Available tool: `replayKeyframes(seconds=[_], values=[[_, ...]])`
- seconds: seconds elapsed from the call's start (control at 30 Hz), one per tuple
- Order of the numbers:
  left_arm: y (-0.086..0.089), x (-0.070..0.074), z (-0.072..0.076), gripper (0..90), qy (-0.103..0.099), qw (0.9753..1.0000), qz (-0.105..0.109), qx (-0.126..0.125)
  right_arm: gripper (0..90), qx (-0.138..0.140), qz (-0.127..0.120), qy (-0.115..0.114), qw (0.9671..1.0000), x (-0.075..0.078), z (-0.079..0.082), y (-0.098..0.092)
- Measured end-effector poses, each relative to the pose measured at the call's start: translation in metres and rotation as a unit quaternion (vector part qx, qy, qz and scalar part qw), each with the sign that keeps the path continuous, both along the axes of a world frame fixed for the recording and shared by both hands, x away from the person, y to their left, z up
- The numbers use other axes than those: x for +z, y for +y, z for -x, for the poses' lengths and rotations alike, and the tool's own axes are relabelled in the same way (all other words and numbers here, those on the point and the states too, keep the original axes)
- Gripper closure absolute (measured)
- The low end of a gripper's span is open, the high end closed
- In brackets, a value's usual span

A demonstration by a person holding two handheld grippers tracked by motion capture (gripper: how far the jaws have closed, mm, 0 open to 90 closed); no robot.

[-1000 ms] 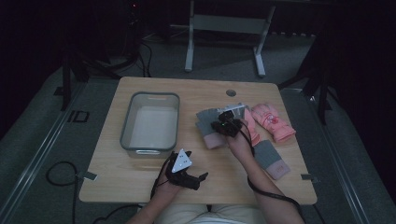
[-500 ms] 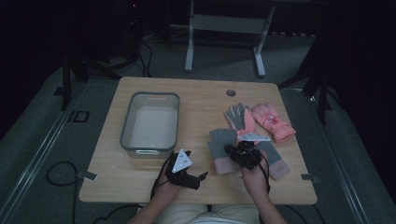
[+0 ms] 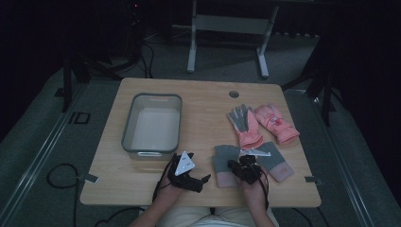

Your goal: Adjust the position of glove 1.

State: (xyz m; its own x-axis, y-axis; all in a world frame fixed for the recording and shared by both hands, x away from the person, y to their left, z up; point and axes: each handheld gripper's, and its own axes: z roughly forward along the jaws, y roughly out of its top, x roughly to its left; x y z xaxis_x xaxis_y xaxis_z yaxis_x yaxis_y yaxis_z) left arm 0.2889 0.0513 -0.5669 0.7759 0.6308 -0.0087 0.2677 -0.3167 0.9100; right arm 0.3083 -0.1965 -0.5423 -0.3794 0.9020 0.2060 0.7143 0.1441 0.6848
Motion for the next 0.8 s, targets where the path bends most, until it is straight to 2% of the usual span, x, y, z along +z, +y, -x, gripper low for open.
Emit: replayKeyframes(seconds=[0.17, 0.4, 0.43, 0.47, 0.53, 0.6, 0.67, 0.73, 0.8], values=[[0.000, 0.000, 0.000, 0.0, 0.001, 1.0000, 0.001, -0.001, 82.5, -0.007, 0.013, -0.001, 0.9999, -0.008, -0.002, 0.006], [0.000, 0.000, 0.000, 0.0, 0.002, 1.0000, -0.001, -0.001, 72.3, -0.017, -0.005, -0.005, 0.9998, -0.013, -0.002, 0.004], [0.000, 0.000, 0.000, 0.0, 0.001, 1.0000, -0.001, -0.001, 70.1, -0.021, -0.007, -0.005, 0.9998, -0.011, -0.001, 0.004], [0.000, 0.000, 0.000, 0.0, 0.001, 1.0000, -0.001, -0.001, 66.2, -0.020, -0.004, -0.016, 0.9997, -0.004, 0.001, 0.002], [0.000, 0.000, 0.000, 0.0, 0.002, 1.0000, 0.000, -0.002, 65.6, -0.012, -0.016, -0.021, 0.9996, 0.002, 0.000, -0.002], [0.000, 0.000, -0.001, 0.0, 0.003, 1.0000, 0.000, -0.002, 65.0, -0.009, -0.015, -0.022, 0.9996, 0.004, -0.001, -0.004], [0.000, 0.000, 0.000, 0.0, 0.002, 1.0000, 0.000, -0.002, 64.3, 0.011, 0.004, -0.045, 0.9989, 0.012, -0.004, -0.016], [0.000, 0.000, 0.000, 0.0, 0.002, 1.0000, 0.000, -0.001, 63.3, 0.025, 0.024, -0.057, 0.9978, 0.017, -0.007, -0.027], [0.000, 0.000, 0.000, 0.0, 0.002, 1.0000, -0.001, -0.001, 63.4, 0.037, 0.042, -0.056, 0.9969, 0.021, -0.012, -0.039]])
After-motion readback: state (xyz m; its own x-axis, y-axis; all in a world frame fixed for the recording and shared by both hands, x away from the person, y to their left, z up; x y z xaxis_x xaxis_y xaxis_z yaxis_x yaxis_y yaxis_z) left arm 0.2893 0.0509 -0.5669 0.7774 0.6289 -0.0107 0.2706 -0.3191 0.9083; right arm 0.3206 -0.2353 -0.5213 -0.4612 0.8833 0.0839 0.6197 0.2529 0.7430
